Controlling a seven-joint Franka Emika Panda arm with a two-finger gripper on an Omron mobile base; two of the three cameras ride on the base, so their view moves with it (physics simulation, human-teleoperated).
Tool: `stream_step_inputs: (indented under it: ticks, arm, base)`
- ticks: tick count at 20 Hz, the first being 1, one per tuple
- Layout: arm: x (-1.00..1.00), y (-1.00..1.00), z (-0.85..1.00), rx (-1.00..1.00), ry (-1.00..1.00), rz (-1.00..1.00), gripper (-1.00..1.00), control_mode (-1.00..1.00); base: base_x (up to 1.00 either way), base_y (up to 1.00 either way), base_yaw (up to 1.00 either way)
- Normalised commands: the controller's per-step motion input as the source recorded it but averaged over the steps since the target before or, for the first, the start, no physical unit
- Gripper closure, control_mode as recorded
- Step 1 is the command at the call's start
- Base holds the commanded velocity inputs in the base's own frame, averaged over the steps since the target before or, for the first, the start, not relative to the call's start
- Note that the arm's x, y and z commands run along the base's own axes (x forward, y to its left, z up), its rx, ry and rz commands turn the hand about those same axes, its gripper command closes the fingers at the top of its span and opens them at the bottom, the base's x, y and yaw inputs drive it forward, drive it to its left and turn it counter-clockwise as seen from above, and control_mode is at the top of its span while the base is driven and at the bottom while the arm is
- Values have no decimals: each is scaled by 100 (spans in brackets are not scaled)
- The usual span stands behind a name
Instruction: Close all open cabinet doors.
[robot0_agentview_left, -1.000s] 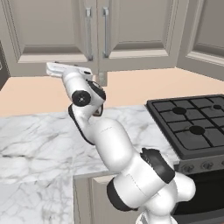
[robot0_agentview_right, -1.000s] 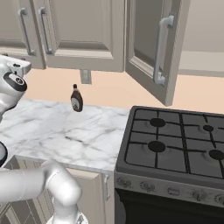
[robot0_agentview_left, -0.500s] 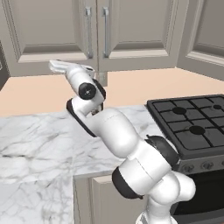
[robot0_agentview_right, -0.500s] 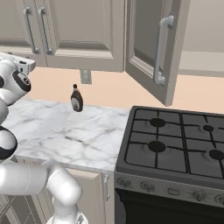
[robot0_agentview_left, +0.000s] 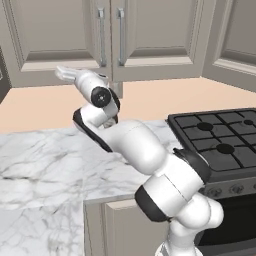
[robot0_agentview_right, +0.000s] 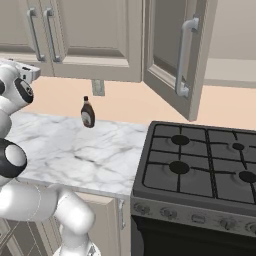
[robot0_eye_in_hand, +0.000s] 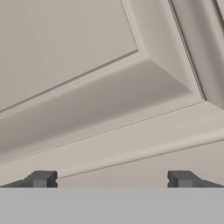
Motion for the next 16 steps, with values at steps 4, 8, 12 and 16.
stream_step_inputs:
  ticks: [4, 8, 12, 16]
  arm:
    - [3, 0, 0, 0, 8, 2, -100, -100]
    - [-2, 0, 0, 0, 7, 1, -100, -100]
    - [-15, 0, 0, 0, 3, 1, -100, -100]
    - [-22, 0, 0, -3, 1, 0, -100, -100]
  base:
    - [0, 0, 0]
    - [0, 0, 0]
    - [0, 0, 0]
    - [0, 0, 0]
